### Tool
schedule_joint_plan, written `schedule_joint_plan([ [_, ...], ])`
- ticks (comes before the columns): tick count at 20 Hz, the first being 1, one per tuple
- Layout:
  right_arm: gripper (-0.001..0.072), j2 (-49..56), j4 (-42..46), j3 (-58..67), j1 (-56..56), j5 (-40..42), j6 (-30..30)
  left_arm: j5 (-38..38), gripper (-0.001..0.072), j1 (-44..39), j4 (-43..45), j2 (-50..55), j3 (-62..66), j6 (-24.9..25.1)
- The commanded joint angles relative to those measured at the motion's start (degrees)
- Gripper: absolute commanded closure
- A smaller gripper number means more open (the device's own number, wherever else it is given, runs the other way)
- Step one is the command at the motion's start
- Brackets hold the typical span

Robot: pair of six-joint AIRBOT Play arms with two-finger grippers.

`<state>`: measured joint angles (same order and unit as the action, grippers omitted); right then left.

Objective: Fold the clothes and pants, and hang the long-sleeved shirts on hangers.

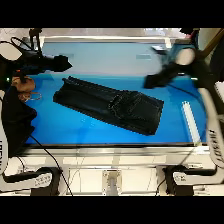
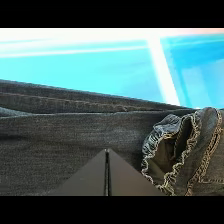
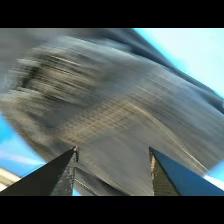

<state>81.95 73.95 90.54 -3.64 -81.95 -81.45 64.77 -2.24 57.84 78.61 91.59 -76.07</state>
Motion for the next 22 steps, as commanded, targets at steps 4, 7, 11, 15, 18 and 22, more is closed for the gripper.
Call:
schedule_joint_plan([
  [4, 0.0035, -11.0, -21.0, -32.6, 26.9, 5.0, 7.1, 0.1, 0.0689, 0.1, 0.0, -0.1, 0.0, 0.0],
  [7, 0.0035, -7.3, -30.9, -45.2, 31.9, 7.1, 15.5, 0.1, 0.0689, 0.1, 0.0, -0.1, 0.0, 0.0],
  [11, 0.0035, -1.0, -36.5, -51.4, 31.5, 13.1, 21.4, 0.1, 0.0689, 0.1, 0.0, -0.1, 0.0, -1.1],
  [15, 0.0043, 4.5, -48.8, -51.4, 27.1, 18.3, 28.2, 0.7, 0.0689, 0.1, 0.0, -0.1, 0.0, -1.1],
  [18, 0.0236, 5.1, -52.4, -51.3, 21.8, 18.4, 31.3, 2.1, 0.0689, 0.1, 0.0, -0.1, 0.0, -1.1],
  [22, 0.0670, 2.2, -53.9, -49.1, 21.0, 11.8, 32.5, 2.4, 0.0689, 0.1, 0.0, 0.0, -0.2, -1.1],
])
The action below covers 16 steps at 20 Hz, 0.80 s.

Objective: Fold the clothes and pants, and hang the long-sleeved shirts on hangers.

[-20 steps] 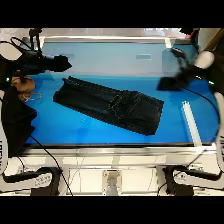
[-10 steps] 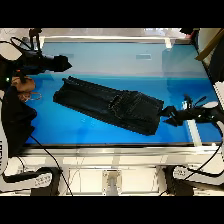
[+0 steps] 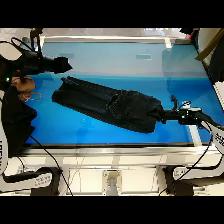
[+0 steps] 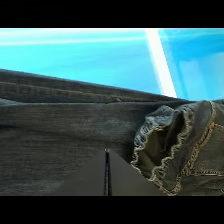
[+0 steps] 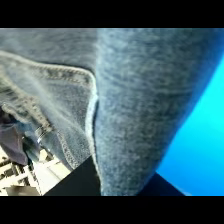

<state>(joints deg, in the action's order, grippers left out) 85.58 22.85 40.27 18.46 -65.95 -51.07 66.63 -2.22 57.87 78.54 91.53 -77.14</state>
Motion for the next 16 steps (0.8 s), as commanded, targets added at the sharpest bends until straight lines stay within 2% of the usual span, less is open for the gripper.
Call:
schedule_joint_plan([
  [1, 0.0670, -3.3, -2.3, 1.9, -0.1, -6.5, 2.0, 0.5, 0.0689, -0.1, 0.0, 0.4, -0.5, 0.0],
  [4, 0.0670, -11.9, 3.0, 5.0, 4.5, -14.3, -4.7, 0.5, 0.0689, -3.7, 0.0, 2.4, -3.2, 0.1],
  [8, 0.0672, -24.6, 19.7, 14.2, 5.7, -18.9, -20.4, -3.1, 0.0689, -17.7, 0.0, 9.5, -5.5, 1.8],
  [11, 0.0671, -25.9, 31.6, 25.5, 2.2, -30.4, -27.1, -8.7, 0.0689, -28.8, 0.1, 15.9, -5.5, 1.8],
  [14, 0.0672, -24.5, 36.0, 36.2, 1.9, -33.0, -31.1, -11.9, 0.0689, -36.6, 0.1, 20.5, -5.5, 1.7],
  [16, 0.0672, -20.4, 37.7, 43.9, 1.8, -38.1, -35.1, -15.0, 0.0690, -39.7, 0.0, 22.4, -5.5, 1.4],
])
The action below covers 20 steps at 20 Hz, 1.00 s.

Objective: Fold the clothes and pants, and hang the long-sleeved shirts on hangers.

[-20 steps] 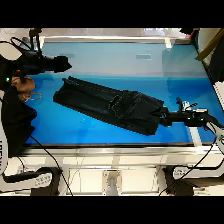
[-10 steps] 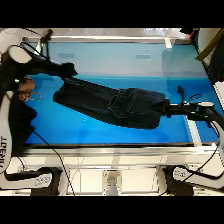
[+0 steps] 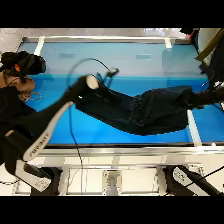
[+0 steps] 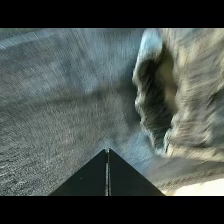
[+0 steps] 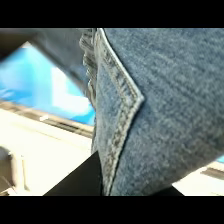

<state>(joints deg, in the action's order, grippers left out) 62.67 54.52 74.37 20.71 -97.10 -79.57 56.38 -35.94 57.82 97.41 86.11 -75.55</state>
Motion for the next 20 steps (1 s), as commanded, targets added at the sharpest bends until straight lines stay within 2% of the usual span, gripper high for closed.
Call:
schedule_joint_plan([
  [1, 0.0673, 4.9, 6.1, 12.8, -0.5, -8.2, -8.1, -6.7, 0.0689, -7.0, 0.0, 4.1, -0.1, -0.1],
  [4, 0.0672, 11.5, 6.1, 17.9, -5.0, -8.0, -10.0, -12.9, 0.0689, -8.7, 0.0, 5.7, -0.1, -0.1],
  [7, 0.0672, 16.4, 6.8, 18.5, -13.6, -1.6, -10.4, -12.7, 0.0689, -8.0, 0.7, 6.4, -0.1, -0.8],
  [9, 0.0672, 18.9, 6.9, 18.5, -19.5, 3.8, -12.1, -8.7, 0.0690, -5.3, 4.3, 4.8, -0.1, -1.4],
  [13, 0.0672, 22.3, 6.9, 18.5, -30.6, 12.9, -17.8, 3.4, 0.0689, 4.4, 19.6, -3.7, -0.1, -5.1],
  [16, 0.0671, 24.5, 6.7, 18.5, -39.9, 25.9, -19.5, 11.3, 0.0690, 13.1, 23.7, -12.4, -0.1, -5.0],
  [18, 0.0670, 26.6, 6.8, 18.5, -46.5, 38.2, -19.3, 13.3, 0.0689, 18.1, 23.6, -17.6, -0.1, -5.0],
  [19, 0.0627, 27.7, 6.7, 18.5, -49.2, 44.1, -19.3, 13.6, 0.0689, 20.1, 23.6, -19.9, -0.1, -5.0],
  [20, 0.0452, 29.1, 6.7, 18.5, -51.8, 49.5, -19.4, 13.6, 0.0689, 21.6, 23.6, -21.8, -0.1, -5.0],
])
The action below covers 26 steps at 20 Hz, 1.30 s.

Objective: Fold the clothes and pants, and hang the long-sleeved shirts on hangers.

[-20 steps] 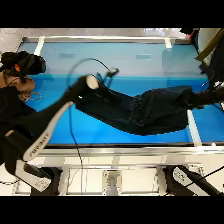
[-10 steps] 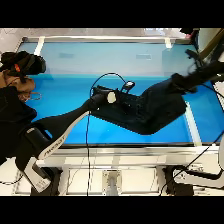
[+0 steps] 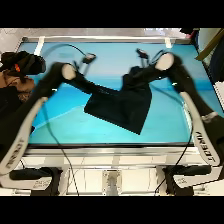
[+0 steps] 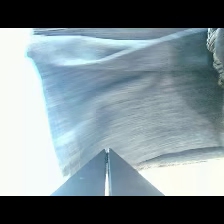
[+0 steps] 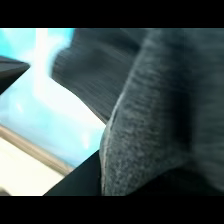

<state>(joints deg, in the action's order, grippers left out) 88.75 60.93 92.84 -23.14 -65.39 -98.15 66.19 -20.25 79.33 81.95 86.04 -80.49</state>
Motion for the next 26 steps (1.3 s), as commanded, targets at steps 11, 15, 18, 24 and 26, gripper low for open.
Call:
schedule_joint_plan([
  [11, 0.0265, -5.0, 22.9, -1.9, 1.4, -10.5, 1.6, 5.5, 0.0689, 9.4, 3.4, -11.6, -0.1, -0.1],
  [15, 0.0252, -18.5, 20.6, -26.7, 13.5, -4.5, 1.6, 5.5, 0.0689, 9.4, 3.4, -11.6, -0.1, -0.1],
  [18, 0.0223, -21.7, -10.7, -48.8, 22.3, 16.3, 11.2, 5.4, 0.0689, 9.4, 3.4, -11.5, -0.1, -0.1],
  [24, 0.0016, -6.5, -45.7, -51.1, 31.2, 8.5, 40.7, 5.5, 0.0689, 9.4, 3.4, -11.5, -0.1, -0.2],
  [26, 0.0017, -2.3, -45.3, -48.5, 30.1, 8.9, 40.8, 5.5, 0.0689, 9.4, 3.4, -11.5, -0.1, -1.0],
])
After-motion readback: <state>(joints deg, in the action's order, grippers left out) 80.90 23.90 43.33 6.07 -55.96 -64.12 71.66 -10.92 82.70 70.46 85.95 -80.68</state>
